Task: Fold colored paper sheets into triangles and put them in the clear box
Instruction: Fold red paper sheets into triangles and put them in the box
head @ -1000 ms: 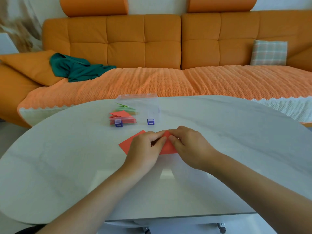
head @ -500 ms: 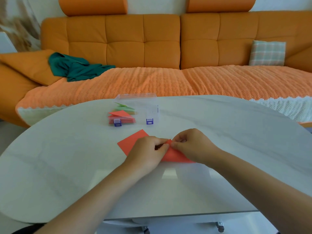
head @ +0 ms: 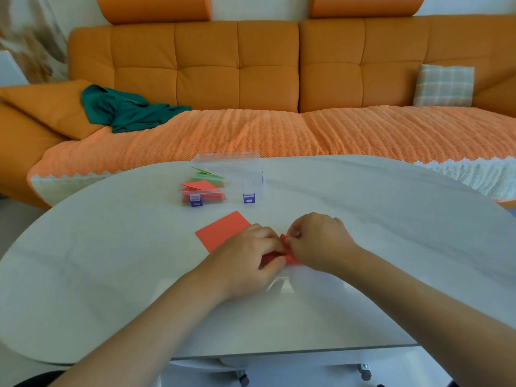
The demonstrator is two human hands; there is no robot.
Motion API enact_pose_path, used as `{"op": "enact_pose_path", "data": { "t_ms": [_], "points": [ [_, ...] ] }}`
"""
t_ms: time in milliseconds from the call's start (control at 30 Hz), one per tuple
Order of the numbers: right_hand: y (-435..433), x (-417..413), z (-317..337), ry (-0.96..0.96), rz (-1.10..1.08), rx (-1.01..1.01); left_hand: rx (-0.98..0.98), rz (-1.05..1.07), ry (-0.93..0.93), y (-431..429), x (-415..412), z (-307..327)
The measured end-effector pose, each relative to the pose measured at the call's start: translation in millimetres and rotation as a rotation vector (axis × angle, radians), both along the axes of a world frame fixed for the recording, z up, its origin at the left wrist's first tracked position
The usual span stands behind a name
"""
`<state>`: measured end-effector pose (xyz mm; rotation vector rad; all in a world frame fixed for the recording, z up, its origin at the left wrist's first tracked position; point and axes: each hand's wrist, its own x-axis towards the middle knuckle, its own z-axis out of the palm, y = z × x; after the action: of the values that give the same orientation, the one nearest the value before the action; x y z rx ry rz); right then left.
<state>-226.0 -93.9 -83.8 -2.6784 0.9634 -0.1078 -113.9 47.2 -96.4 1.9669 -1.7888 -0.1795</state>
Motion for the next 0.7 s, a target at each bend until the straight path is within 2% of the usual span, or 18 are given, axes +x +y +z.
{"op": "enact_pose_path", "data": {
  "t_ms": [133, 267, 400, 533, 700],
  "points": [
    [1.3, -2.8, 1.1, -0.03, 0.067, -0.179, -0.003, 0.002, -0.027, 0.5, -1.8, 0.5],
    [-2.0, -9.4, 4.9, -0.066, 0.228, -0.266, 0.008, -0.002, -0.04, -0.1, -3.2, 2.1],
    [-2.5, -9.1, 6.5, 0.002, 0.23, -0.193, 0.015, -0.01, -0.066, 3.2, -2.8, 0.5],
    [-3.1, -7.4, 7.1, 0.002, 0.186, -0.155, -0.033, -0.091, -0.261, 5.8, -4.3, -0.4],
    [-4.5, -6.7, 5.3, 0.018, 0.15, -0.12, -0.05, -0.082, -0.328, 10.5, -15.8, -4.5]
  ]
}}
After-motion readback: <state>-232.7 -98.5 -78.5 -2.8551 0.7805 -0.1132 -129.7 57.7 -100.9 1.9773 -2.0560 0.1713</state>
